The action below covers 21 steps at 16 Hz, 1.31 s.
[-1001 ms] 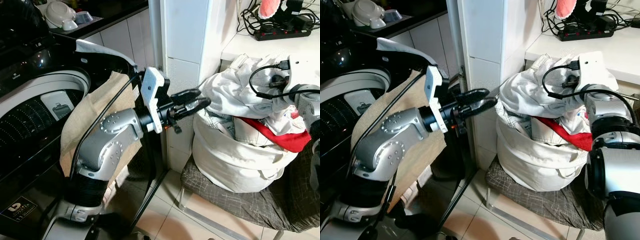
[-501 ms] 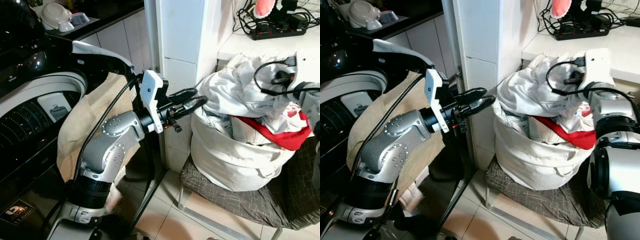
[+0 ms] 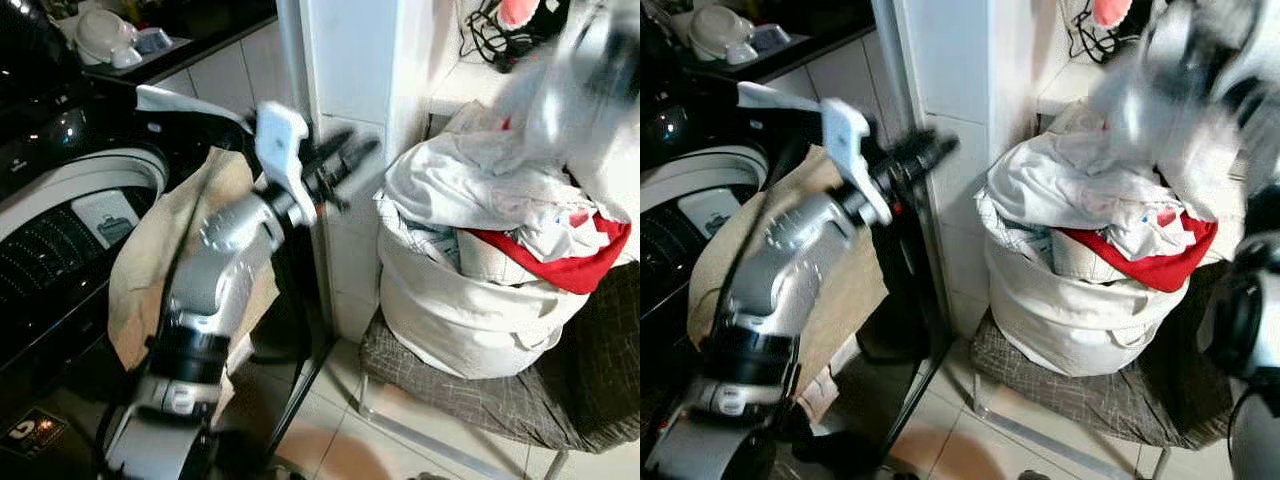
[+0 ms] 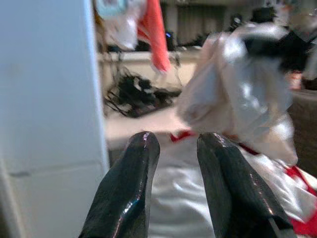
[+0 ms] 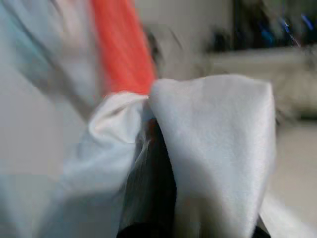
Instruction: Clothes washing
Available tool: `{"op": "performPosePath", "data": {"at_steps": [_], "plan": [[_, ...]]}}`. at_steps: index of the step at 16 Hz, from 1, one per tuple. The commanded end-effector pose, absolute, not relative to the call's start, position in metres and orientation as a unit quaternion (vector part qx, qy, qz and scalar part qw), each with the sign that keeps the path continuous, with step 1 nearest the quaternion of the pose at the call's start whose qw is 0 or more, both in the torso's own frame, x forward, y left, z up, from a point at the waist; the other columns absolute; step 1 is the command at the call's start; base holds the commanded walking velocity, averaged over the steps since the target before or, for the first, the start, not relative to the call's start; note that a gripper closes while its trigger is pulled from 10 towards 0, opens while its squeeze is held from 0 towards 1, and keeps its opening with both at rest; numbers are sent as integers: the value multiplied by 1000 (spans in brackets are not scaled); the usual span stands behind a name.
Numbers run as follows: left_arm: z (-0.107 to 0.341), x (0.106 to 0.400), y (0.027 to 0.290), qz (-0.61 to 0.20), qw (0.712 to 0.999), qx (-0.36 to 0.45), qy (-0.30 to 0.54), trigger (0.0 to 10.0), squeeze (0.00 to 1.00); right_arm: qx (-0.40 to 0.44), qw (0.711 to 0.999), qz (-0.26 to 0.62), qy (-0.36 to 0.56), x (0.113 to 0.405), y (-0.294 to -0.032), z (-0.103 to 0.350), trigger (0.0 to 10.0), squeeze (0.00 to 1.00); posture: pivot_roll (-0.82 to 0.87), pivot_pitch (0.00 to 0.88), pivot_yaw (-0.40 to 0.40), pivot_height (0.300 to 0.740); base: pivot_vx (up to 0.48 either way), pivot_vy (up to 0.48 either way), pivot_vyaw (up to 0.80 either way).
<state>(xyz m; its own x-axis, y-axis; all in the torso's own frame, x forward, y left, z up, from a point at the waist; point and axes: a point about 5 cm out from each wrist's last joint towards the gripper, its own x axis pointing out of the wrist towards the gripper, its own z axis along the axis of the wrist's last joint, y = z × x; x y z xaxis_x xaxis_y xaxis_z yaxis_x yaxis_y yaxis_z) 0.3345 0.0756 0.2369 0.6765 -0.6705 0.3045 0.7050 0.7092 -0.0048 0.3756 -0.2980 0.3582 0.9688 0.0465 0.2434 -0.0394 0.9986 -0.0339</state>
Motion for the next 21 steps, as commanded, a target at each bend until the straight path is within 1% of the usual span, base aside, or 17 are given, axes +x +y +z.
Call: {"op": "performPosePath", "data": {"at_steps": [1, 2, 3, 4, 5, 6, 8, 10, 12, 13, 15, 19, 21], "plan": [[240, 337, 82, -362, 918, -57, -149, 10000, 0, -12, 982, 65, -178, 366, -286, 393, 0, 0, -162, 0, 137, 740, 0, 0, 0], [243, 338, 81, -362, 918, -57, -149, 10000, 0, 6, 974, 108, -201, 359, -275, 412, 0, 0, -167, 0, 137, 740, 0, 0, 0], [248, 338, 80, -363, 916, -65, -157, 10000, 0, 18, 967, 137, -214, 354, -266, 422, 0, 0, -171, 0, 136, 740, 0, 0, 0], [266, 333, 70, -396, 893, -112, -181, 10000, 957, 43, 946, 225, -230, 340, -237, 435, 0, 0, -176, 0, 131, 740, 0, 0, 0], [272, 331, 67, -411, 882, -132, -190, 10000, 1000, 48, 941, 244, -228, 337, -231, 435, 0, 0, -177, 0, 131, 740, 0, 0, 0], [284, 327, 64, -425, 867, -157, -208, 10000, 1000, 54, 938, 262, -221, 335, -224, 429, 0, 0, -176, 0, 130, 740, 0, 0, 0], [308, 317, 59, -458, 832, -198, -244, 10000, 1000, 72, 933, 293, -196, 336, -206, 400, 0, 0, -173, 0, 126, 740, 0, 0, 0], [313, 316, 60, -459, 827, -208, -249, 10000, 1000, 87, 932, 302, -180, 336, -198, 388, 0, 0, -168, 0, 121, 740, 0, 0, 0], [312, 313, 59, -469, 823, -204, -248, 10000, 1000, 107, 926, 327, -153, 334, -181, 371, 0, 0, -163, 0, 113, 740, 0, 0, 0], [307, 309, 56, -488, 816, -203, -232, 10000, 1000, 119, 919, 346, -146, 331, -175, 367, 0, 0, -158, 0, 105, 740, 0, 0, 0], [299, 309, 53, -493, 818, -201, -216, 10000, 1000, 124, 910, 370, -140, 327, -169, 363, 0, 0, -156, 0, 102, 740, 0, 0, 0], [301, 317, 56, -466, 840, -179, -214, 10000, 1000, 110, 901, 399, -129, 316, -164, 359, 0, 0, -157, 0, 102, 740, 0, 0, 0], [300, 323, 60, -438, 855, -174, -218, 10000, 1000, 109, 897, 407, -131, 312, -164, 361, 0, 0, -158, 0, 103, 740, 0, 0, 0]]}}
